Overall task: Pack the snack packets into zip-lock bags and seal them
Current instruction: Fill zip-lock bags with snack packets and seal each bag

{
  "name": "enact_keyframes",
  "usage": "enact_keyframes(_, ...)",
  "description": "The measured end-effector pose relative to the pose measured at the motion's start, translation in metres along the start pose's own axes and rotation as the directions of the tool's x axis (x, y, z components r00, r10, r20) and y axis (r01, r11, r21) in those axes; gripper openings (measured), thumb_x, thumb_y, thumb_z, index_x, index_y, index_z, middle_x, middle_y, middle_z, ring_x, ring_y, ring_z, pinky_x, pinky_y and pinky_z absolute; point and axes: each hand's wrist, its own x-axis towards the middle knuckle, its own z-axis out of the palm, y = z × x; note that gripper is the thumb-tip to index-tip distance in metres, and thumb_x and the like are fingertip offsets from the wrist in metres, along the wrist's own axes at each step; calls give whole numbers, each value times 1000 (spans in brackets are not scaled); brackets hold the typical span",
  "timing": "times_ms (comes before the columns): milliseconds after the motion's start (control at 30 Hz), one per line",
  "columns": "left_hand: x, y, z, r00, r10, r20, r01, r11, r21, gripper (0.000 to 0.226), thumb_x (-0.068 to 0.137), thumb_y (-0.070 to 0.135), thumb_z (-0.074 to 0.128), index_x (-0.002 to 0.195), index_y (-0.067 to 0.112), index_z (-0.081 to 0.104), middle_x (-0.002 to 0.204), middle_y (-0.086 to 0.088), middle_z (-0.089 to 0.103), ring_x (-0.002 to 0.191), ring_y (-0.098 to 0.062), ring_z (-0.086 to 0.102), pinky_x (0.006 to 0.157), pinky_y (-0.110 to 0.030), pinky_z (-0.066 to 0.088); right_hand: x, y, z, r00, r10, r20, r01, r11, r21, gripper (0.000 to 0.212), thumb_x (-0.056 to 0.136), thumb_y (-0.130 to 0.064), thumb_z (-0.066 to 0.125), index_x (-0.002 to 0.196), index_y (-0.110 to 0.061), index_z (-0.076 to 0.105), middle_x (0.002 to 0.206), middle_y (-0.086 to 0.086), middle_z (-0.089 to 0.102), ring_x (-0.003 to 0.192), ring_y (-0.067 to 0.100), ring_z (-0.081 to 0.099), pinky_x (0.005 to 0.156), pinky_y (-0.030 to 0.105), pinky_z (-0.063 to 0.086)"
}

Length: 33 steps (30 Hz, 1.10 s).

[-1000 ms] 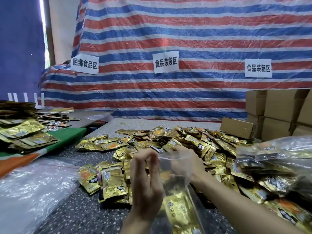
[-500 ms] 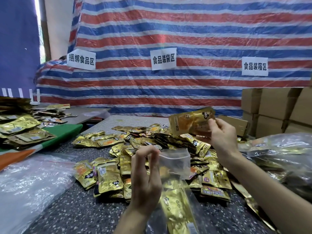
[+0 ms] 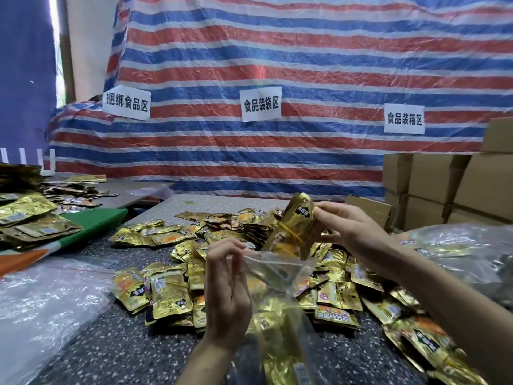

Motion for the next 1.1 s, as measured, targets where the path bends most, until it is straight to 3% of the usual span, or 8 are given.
enact_keyframes(200, -1, 4, 2, 1000, -29, 13, 29, 1000, -7, 40, 93, -4, 42, 103, 35, 44, 105, 1, 55, 103, -17, 56, 89, -31, 49, -5, -4, 11, 889, 199, 412, -92, 960, -265, 29, 102, -26, 52, 111, 0, 61, 119, 20, 64, 115, 33, 61, 93, 52, 56)
enact_keyframes(367, -1, 4, 1, 998, -61, -29, 61, 998, -13, 19, 99, 14, 41, 105, 32, 45, 107, -4, 57, 105, -19, 57, 94, -22, 45, -9, -2, 12, 827, 270, 493, -180, 958, -224, 34, 95, -38, 61, 106, -6, 68, 104, 15, 73, 96, 29, 70, 83, 38, 59)
enact_keyframes(467, 1, 5, 1, 996, -75, -50, 74, 997, -26, 16, 99, 19, 40, 105, 33, 44, 108, -1, 57, 106, -16, 57, 94, -20, 44, -10, -5, 2, 789, 283, 545, -164, 952, -258, 28, 88, -29, 75, 104, -5, 72, 98, 12, 74, 90, 24, 69, 84, 34, 58)
enact_keyframes(600, 3, 7, 2, 995, -95, -41, 94, 995, -29, 15, 99, 18, 43, 106, 31, 47, 110, -2, 58, 107, -16, 58, 92, -22, 47, -13, -10, -7, 845, 233, 481, -75, 943, -325, 10, 85, -12, 78, 95, -9, 76, 83, 1, 74, 76, 13, 67, 68, 22, 53)
enact_keyframes(767, 7, 9, -2, 971, -238, 5, 238, 967, -89, 50, 99, -3, 45, 100, 46, 54, 109, 12, 61, 98, -3, 63, 79, -18, 55, -17, -26, -27, 952, 80, 296, 12, 956, -294, 12, 76, -17, 82, 87, -11, 79, 81, 4, 77, 69, 12, 69, 64, 22, 54)
enact_keyframes(933, 14, 16, 0, 950, -284, 128, 294, 954, -61, 38, 95, -7, 50, 95, 31, 56, 79, -12, 57, 63, -9, 58, 53, -15, 52, -29, -36, -47, 946, 89, 312, 29, 934, -355, 17, 74, -24, 81, 87, -12, 80, 84, 8, 77, 74, 19, 70, 75, 34, 59)
enact_keyframes(1000, 20, 21, 3, 952, -264, 153, 275, 960, -57, 40, 92, -11, 52, 92, 29, 59, 80, -9, 61, 59, -7, 57, 53, -17, 50, -34, -39, -54, 949, 84, 305, 20, 945, -325, 17, 78, -21, 80, 91, -11, 81, 89, 11, 77, 79, 23, 71, 76, 32, 59)
enact_keyframes(1100, 29, 28, 4, 961, -243, 134, 261, 955, -141, 17, 88, 3, 61, 94, 19, 62, 82, -2, 68, 65, -7, 63, 60, -19, 54, -40, -41, -64, 976, 23, 214, 35, 964, -265, 20, 75, -20, 80, 93, -11, 81, 91, 13, 77, 84, 32, 72, 80, 38, 61)
